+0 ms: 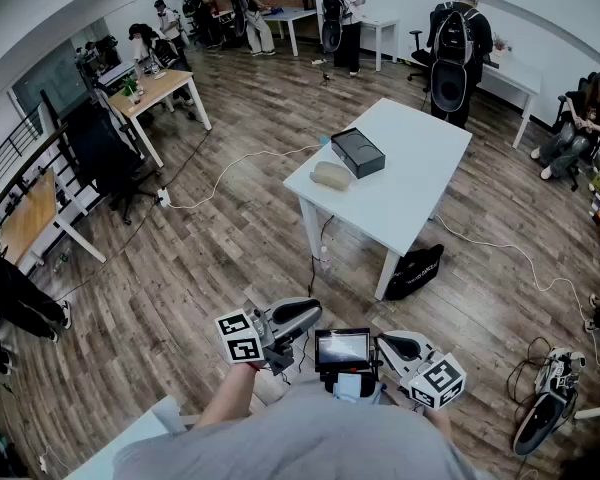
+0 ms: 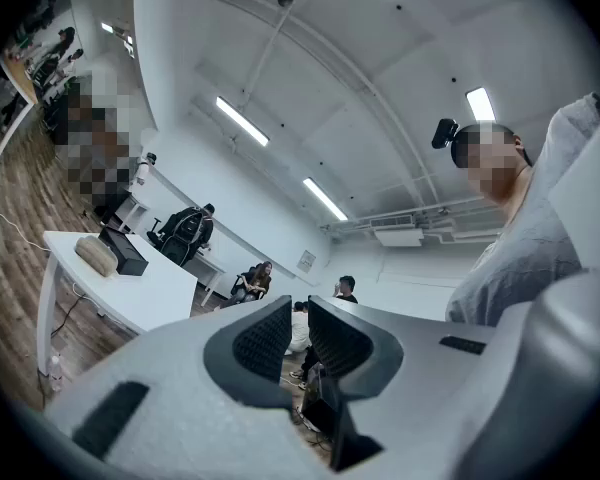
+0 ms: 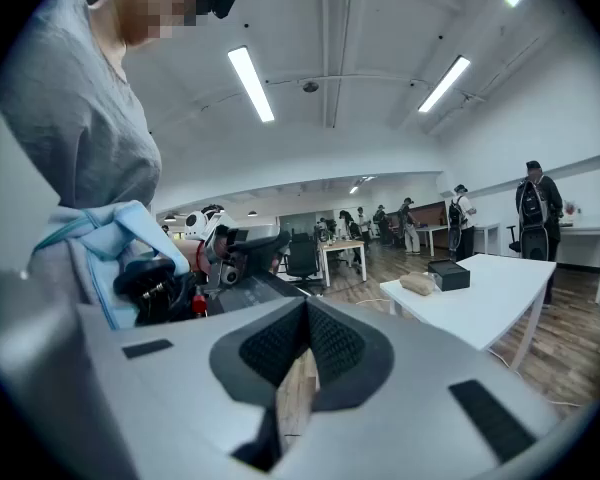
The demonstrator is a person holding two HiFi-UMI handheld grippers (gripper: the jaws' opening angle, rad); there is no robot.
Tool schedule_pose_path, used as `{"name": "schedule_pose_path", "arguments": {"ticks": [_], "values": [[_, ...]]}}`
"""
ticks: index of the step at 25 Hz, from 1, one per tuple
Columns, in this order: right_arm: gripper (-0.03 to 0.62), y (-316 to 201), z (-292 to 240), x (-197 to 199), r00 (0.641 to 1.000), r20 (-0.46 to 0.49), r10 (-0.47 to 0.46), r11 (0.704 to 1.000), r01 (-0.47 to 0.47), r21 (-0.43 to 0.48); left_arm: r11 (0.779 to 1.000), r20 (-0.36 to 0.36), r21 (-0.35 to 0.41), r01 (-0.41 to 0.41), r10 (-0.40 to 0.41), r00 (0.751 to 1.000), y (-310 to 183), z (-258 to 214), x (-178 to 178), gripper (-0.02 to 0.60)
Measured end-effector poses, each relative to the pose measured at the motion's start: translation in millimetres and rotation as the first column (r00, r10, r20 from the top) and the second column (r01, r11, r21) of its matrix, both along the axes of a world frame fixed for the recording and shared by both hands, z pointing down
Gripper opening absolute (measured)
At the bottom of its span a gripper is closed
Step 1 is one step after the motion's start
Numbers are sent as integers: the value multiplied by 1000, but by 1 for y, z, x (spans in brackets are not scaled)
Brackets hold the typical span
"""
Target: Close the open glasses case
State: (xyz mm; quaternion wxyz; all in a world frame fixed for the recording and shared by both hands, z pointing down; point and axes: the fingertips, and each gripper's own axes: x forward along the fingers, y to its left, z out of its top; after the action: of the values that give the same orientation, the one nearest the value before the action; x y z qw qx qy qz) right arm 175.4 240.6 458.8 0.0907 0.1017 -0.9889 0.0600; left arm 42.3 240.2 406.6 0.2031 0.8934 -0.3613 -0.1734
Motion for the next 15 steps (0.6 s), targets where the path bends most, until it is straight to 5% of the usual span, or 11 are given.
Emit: {"name": "schedule_pose_path", "arguments": {"ticks": [15], "values": [[29,-21,5,4,1000,-9,12,1000,-12,-18,999,-3,-28,-34,34,999,-22,8,10,48]]}}
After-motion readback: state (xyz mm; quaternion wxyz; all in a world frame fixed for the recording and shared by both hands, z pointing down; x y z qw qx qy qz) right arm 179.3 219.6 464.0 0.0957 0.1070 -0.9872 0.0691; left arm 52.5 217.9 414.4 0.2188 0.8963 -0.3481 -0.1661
